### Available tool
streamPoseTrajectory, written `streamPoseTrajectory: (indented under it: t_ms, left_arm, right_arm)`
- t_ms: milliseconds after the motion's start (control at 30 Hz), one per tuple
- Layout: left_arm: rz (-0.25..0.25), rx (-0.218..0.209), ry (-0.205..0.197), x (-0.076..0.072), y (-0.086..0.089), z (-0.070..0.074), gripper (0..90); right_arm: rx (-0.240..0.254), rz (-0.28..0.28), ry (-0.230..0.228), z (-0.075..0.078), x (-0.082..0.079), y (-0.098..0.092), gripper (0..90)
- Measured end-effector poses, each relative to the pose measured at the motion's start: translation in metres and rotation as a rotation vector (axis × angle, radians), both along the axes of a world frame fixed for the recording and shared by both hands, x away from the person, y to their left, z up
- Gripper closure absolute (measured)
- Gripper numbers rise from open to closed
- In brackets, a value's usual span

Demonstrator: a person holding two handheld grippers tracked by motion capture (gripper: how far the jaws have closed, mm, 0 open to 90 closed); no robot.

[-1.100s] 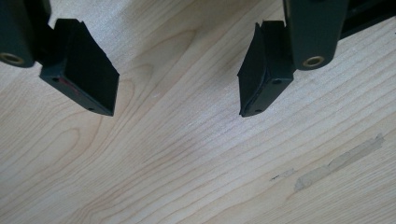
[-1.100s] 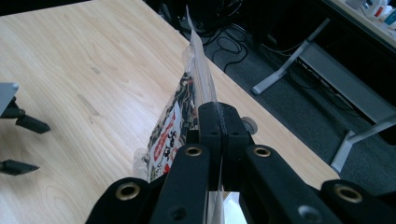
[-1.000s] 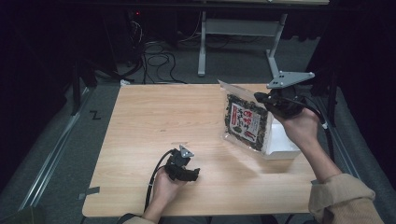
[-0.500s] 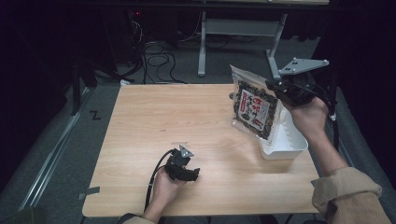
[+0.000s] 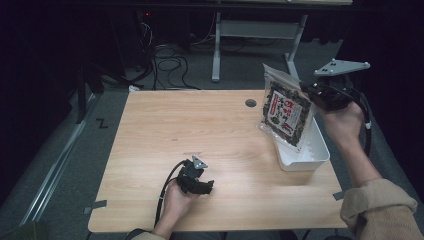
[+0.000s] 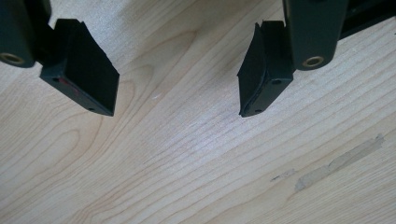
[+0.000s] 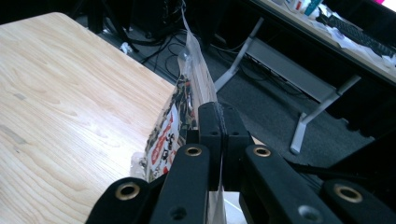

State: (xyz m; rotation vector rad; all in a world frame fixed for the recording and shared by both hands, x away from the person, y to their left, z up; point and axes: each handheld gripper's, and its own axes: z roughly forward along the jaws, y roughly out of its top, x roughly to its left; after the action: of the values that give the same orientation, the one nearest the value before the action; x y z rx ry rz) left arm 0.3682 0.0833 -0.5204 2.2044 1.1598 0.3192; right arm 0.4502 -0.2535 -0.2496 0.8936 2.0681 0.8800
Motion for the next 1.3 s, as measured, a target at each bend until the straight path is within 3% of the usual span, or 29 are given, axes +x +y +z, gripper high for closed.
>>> streamPoseTrajectory:
  t_ms: [667, 967, 1167, 1300]
  left_arm:
    - [-0.012, 0.010, 0.006, 0.000, 0.000, -0.001, 29.6]
    - [-0.007, 0.009, 0.003, 0.000, 0.000, -0.001, 29.6]
    - [-0.009, 0.012, 0.007, 0.000, -0.001, -0.002, 29.6]
    - [-0.004, 0.007, 0.006, 0.000, -0.001, -0.002, 29.6]
  right_arm:
    - [0.038, -0.090, 0.015, -0.005, -0.001, -0.043, 90.0]
    - [0.071, -0.105, -0.002, -0.006, -0.002, -0.054, 90.0]
    - [0.072, -0.124, -0.014, -0.001, -0.005, -0.061, 90.0]
    - [0.062, -0.129, -0.010, -0.006, -0.006, -0.063, 90.0]
